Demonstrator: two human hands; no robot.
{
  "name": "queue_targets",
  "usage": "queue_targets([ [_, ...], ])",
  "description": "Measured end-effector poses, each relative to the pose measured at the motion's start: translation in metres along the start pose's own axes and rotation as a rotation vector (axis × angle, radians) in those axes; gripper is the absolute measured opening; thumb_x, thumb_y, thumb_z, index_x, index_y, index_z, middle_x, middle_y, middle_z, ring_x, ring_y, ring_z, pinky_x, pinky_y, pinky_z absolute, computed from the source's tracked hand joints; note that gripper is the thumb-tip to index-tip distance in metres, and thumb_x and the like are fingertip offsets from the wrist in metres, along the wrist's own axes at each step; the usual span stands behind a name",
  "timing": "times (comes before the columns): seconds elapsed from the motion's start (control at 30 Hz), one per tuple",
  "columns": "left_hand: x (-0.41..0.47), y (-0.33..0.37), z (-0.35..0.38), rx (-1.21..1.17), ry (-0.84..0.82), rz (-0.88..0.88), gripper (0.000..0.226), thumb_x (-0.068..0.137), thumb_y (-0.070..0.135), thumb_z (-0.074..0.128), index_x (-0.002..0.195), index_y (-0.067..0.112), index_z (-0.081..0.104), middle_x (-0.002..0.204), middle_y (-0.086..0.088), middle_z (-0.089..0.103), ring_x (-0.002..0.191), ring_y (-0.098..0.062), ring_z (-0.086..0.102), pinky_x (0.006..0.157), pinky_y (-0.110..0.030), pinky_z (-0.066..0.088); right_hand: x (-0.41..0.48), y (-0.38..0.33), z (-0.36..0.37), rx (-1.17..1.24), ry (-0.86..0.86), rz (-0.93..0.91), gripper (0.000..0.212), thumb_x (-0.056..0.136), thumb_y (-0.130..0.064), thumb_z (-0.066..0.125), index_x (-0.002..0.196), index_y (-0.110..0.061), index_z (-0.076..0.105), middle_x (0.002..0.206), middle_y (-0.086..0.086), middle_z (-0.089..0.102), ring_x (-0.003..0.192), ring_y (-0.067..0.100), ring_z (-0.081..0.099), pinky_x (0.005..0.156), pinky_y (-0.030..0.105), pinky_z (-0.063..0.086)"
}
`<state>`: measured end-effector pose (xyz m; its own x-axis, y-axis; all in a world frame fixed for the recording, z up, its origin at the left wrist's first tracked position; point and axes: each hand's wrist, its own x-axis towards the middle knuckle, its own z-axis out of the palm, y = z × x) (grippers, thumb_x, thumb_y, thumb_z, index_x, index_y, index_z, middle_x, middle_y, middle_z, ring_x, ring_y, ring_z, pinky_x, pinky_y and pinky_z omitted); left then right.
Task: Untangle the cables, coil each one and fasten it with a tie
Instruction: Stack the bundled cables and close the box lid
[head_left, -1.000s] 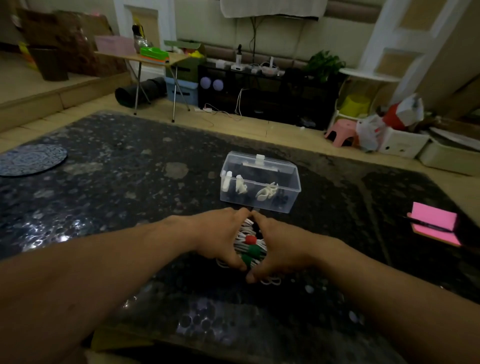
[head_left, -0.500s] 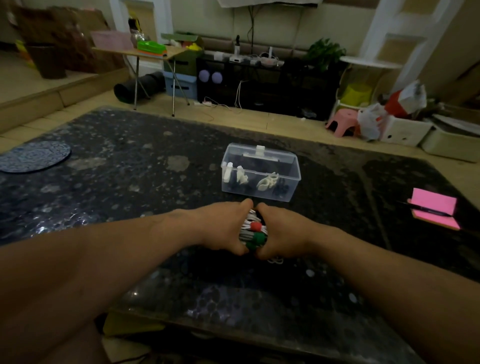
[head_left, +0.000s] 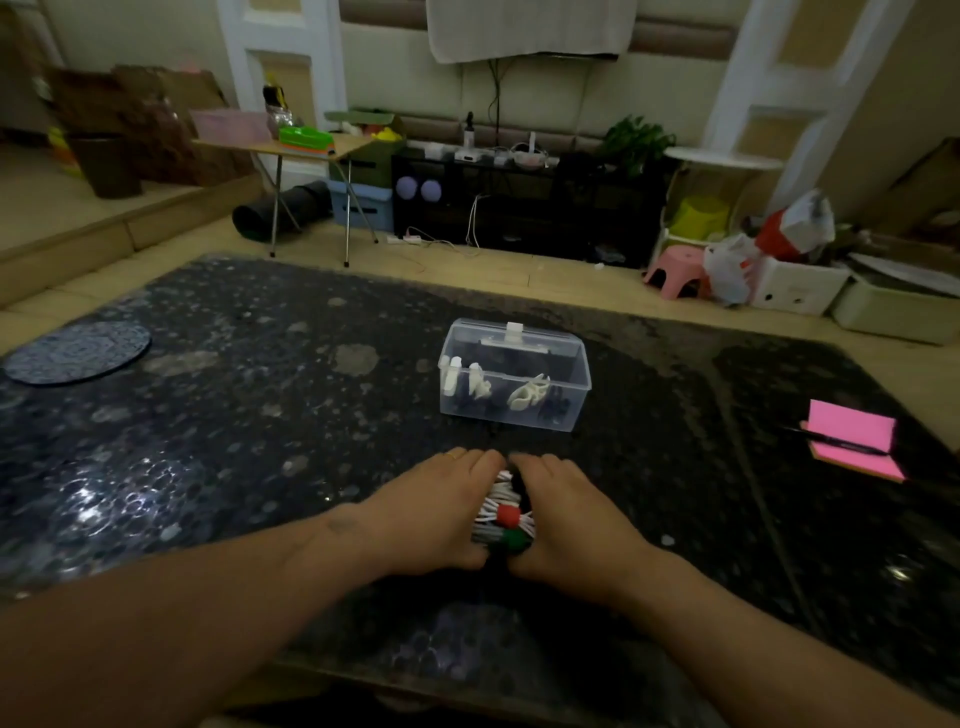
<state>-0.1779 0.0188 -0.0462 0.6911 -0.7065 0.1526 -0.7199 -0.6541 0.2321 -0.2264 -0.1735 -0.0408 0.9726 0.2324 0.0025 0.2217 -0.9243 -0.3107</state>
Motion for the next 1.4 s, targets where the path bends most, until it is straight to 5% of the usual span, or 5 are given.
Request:
queue_targets([
  [0.1, 0.0, 0.001, 0.0, -0.05, -0.042, -0.047, 0.055, 0.075, 0.045, 0.081, 0.115, 0.024, 0.048, 0.112, 0.004, 0.061, 0.1, -0.015, 0.058, 0.08, -0.023, 0.04, 0.008, 0.003, -0.006, -0.033, -0.07, 0.012, 0.069, 0.066, -0.051, 0.085, 0.123, -0.032, 0.052, 0.117, -0.008, 0.054, 0.106, 0.013, 0.054, 0.091, 0.032, 0.053],
  [0.23, 0.009, -0.002, -0.006, -0.085, -0.128, -0.054, 0.06, 0.071, 0.045, 0.084, 0.113, 0.026, 0.045, 0.11, 0.005, 0.059, 0.095, -0.012, 0.056, 0.083, -0.031, 0.051, 0.019, 0.006, -0.011, -0.014, -0.13, 0.024, 0.064, 0.059, -0.052, 0.087, 0.111, -0.036, 0.054, 0.107, -0.013, 0.059, 0.092, 0.008, 0.059, 0.083, 0.032, 0.057],
  [0.87, 0.003, -0.005, -0.002, -0.191, -0.104, -0.048, 0.061, 0.071, 0.044, 0.085, 0.115, 0.033, 0.044, 0.113, 0.011, 0.057, 0.097, -0.006, 0.057, 0.084, -0.026, 0.051, 0.011, 0.004, -0.01, -0.02, -0.102, -0.021, 0.072, 0.065, -0.053, 0.088, 0.125, -0.036, 0.05, 0.117, -0.011, 0.057, 0.096, 0.006, 0.058, 0.08, 0.023, 0.049],
  [1.13, 0.061, -0.023, -0.079, -0.221, -0.042, -0.058, 0.065, 0.075, 0.033, 0.09, 0.124, 0.031, 0.046, 0.117, 0.014, 0.058, 0.102, -0.006, 0.062, 0.082, -0.021, 0.055, 0.067, 0.002, -0.095, -0.03, -0.031, -0.071, 0.07, 0.071, -0.044, 0.091, 0.129, -0.034, 0.053, 0.122, -0.011, 0.061, 0.106, 0.007, 0.059, 0.096, 0.03, 0.054],
  [1.4, 0.176, -0.068, -0.144, -0.116, -0.068, -0.049, 0.075, 0.075, 0.029, 0.09, 0.132, 0.023, 0.041, 0.115, 0.002, 0.063, 0.1, -0.013, 0.066, 0.085, -0.033, 0.062, 0.173, 0.035, -0.17, 0.021, -0.032, -0.058, 0.068, 0.072, -0.025, 0.093, 0.125, -0.029, 0.051, 0.109, -0.006, 0.065, 0.09, 0.006, 0.065, 0.071, 0.021, 0.054],
])
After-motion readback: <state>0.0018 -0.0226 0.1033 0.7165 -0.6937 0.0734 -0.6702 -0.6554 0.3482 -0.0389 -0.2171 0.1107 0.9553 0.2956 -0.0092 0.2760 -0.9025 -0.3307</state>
